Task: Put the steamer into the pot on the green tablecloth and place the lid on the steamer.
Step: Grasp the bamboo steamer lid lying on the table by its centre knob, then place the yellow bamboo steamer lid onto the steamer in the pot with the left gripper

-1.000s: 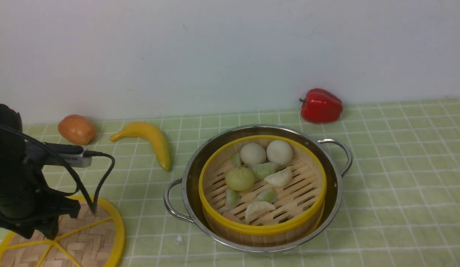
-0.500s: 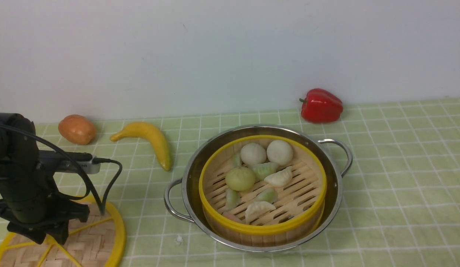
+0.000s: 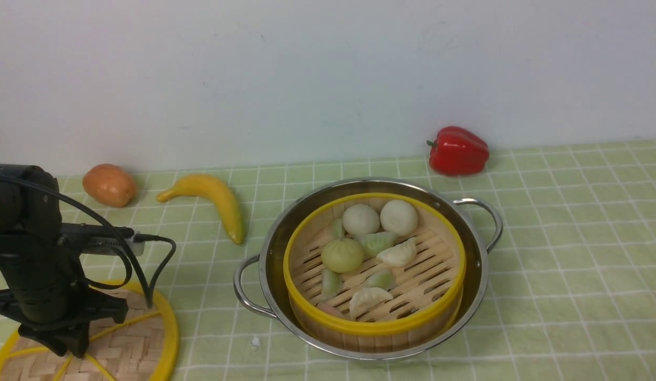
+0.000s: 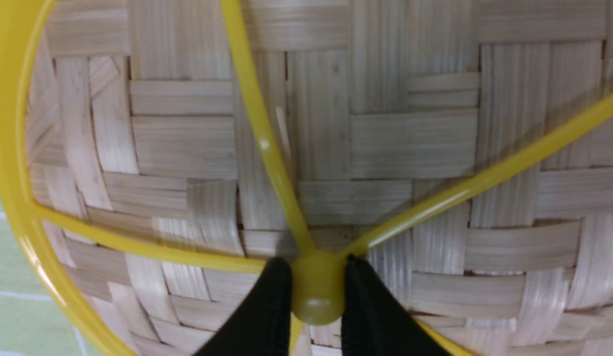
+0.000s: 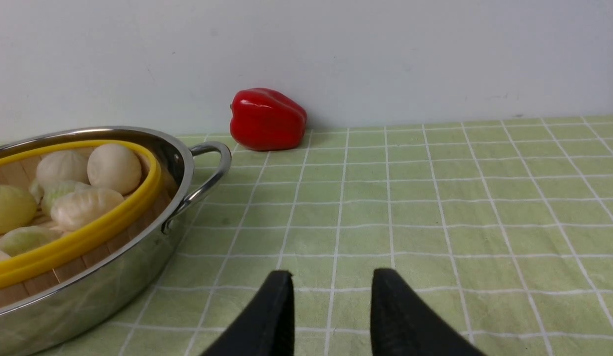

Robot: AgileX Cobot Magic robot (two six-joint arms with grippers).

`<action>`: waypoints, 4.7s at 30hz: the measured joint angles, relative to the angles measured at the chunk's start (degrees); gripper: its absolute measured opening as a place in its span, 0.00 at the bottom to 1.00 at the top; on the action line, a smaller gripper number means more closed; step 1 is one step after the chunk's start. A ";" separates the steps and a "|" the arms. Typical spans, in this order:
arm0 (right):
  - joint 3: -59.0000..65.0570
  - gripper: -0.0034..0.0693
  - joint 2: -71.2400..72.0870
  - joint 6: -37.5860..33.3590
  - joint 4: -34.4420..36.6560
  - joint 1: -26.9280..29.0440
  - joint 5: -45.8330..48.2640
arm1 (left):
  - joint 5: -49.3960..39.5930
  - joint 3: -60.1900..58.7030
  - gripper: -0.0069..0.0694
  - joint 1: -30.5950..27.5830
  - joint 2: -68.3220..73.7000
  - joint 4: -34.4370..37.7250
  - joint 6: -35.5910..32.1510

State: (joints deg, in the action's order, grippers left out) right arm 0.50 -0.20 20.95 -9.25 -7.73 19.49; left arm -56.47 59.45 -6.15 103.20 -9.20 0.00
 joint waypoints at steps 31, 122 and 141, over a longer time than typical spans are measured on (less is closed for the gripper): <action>0.00 0.38 0.00 0.00 0.00 0.00 -0.02 | -12.66 29.10 0.24 3.62 -8.92 20.44 -39.17; 0.00 0.38 0.00 0.00 0.00 0.00 -0.21 | -13.95 41.29 0.24 40.10 5.51 7.72 -40.36; 0.00 0.38 0.00 0.00 0.00 0.00 -0.21 | -9.74 40.92 0.24 40.10 10.28 8.82 -43.85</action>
State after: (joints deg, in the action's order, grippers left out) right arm 0.50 -0.20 20.95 -9.25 -7.73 19.28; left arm -66.21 100.37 33.96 113.48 -0.38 -43.85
